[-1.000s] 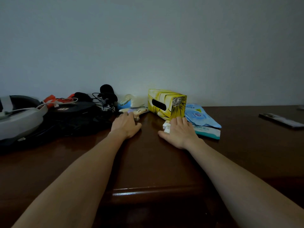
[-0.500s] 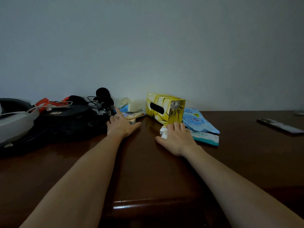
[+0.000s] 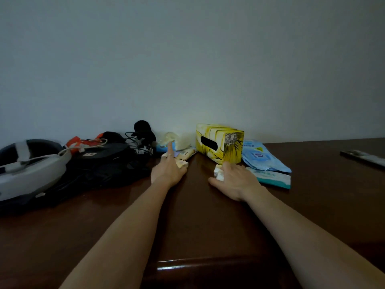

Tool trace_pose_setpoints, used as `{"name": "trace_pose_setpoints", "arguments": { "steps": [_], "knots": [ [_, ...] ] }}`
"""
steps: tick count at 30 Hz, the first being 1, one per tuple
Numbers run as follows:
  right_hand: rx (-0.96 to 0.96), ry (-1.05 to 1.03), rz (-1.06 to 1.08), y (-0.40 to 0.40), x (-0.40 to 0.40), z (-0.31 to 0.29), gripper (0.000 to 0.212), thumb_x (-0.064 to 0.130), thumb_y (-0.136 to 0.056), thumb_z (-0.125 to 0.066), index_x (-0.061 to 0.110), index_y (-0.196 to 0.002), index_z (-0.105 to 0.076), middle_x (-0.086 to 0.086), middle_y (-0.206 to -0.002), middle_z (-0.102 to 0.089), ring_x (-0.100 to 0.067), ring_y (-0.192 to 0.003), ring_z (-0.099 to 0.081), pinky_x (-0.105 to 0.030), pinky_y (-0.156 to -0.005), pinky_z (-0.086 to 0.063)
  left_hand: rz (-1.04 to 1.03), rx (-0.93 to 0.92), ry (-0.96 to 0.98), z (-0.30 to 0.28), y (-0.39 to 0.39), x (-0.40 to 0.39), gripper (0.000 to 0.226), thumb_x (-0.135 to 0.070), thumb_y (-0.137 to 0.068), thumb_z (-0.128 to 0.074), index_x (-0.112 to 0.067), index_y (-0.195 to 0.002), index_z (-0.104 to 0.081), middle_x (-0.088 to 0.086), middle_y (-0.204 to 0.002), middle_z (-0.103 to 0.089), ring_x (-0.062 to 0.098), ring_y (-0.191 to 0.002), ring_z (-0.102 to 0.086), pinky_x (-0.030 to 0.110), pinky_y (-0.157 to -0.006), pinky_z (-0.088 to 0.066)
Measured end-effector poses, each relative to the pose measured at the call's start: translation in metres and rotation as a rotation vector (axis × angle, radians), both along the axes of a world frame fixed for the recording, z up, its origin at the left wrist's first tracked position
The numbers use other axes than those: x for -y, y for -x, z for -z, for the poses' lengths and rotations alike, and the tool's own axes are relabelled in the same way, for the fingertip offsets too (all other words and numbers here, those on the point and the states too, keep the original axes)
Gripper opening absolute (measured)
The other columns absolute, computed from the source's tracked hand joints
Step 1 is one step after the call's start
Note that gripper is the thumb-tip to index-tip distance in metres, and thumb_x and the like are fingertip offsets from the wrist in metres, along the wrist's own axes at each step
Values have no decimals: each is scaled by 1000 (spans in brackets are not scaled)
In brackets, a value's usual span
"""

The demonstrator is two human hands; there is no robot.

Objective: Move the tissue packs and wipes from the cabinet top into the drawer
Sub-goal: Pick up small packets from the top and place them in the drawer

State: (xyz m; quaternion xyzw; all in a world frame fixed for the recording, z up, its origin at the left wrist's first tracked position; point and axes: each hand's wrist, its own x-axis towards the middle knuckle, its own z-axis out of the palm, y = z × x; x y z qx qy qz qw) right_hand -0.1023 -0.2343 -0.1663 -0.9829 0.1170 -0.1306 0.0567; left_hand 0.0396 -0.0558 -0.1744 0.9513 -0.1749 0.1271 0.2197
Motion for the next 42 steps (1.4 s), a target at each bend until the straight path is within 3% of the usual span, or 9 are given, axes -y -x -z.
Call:
{"name": "trace_pose_setpoints", "arguments": {
  "steps": [6, 12, 19, 25, 28, 32, 36, 39, 42],
  "knots": [
    [-33, -49, -10, 31, -19, -3, 59, 72, -89, -44, 20, -117, -46, -6, -122, -59, -27, -112, -56, -38, -85, -37, 18, 40, -201, 1, 60, -36, 70, -72, -91, -37, -41, -153, -28, 4, -145, -45, 29, -120, -57, 40, -84, -49],
    [-57, -50, -41, 84, -58, -4, 53, 68, -88, -48, 22, -115, -44, -5, -123, -56, -27, -116, -51, -40, -82, -42, 73, 10, -266, 0, 136, -72, 66, -69, -90, -38, -40, -150, -38, 3, -140, -47, 28, -117, -58, 38, -85, -46],
    [264, -32, -181, 170, -107, 7, 33, 46, -92, -61, 30, -120, -53, 1, -110, -64, -23, -107, -57, -39, -78, -48, 139, 209, -71, 16, 270, -124, 64, -65, -81, -42, -29, -132, -57, 5, -115, -56, 25, -109, -53, 39, -85, -47],
    [499, -111, -304, 265, -141, 74, 34, 52, -88, -59, 40, -120, -54, 17, -97, -64, -3, -86, -59, -25, -60, -48, 215, 292, 139, 94, 368, -187, 60, -55, -78, -56, -39, -136, -48, 2, -124, -45, 19, -106, -51, 33, -83, -48],
    [249, -307, -184, 304, -143, 157, 35, 54, -88, -62, 41, -119, -53, 19, -92, -63, 0, -77, -58, -22, -58, -46, 137, -81, 217, 170, 396, -207, 63, -61, -73, -58, -40, -132, -50, -2, -125, -41, 10, -102, -49, 26, -80, -45],
    [-263, -976, 251, 340, -147, 281, 32, 42, -90, -70, 27, -117, -62, 5, -103, -65, -14, -91, -62, -42, -88, -55, 2, -695, 479, 276, 423, -211, 33, -35, -81, -77, -23, -107, -59, 1, -107, -62, -4, -92, -58, 15, -66, -46],
    [-432, -1164, 432, 353, -169, 353, 52, 40, -90, -72, 18, -135, -60, 0, -111, -62, -16, -88, -62, -34, -65, -57, 13, -847, 199, 345, 448, -207, 39, -53, -73, -73, -37, -95, -44, -10, -99, -56, 1, -80, -53, 26, -61, -43],
    [-485, -1227, 475, 354, -177, 391, 58, 45, -86, -74, 17, -134, -60, 0, -116, -64, -16, -90, -65, -34, -66, -58, -84, -982, 324, 369, 458, -205, 60, -66, -67, -74, -30, -107, -48, -12, -95, -59, 6, -85, -59, 32, -67, -50],
    [-554, -1411, 576, 355, -173, 394, 51, 46, -84, -77, 22, -122, -53, -1, -114, -58, -20, -93, -62, -31, -55, -59, -184, -1065, 534, 374, 451, -199, 53, -49, -78, -79, -25, -117, -52, -4, -106, -61, 12, -90, -63, 28, -65, -54]
  ]
}}
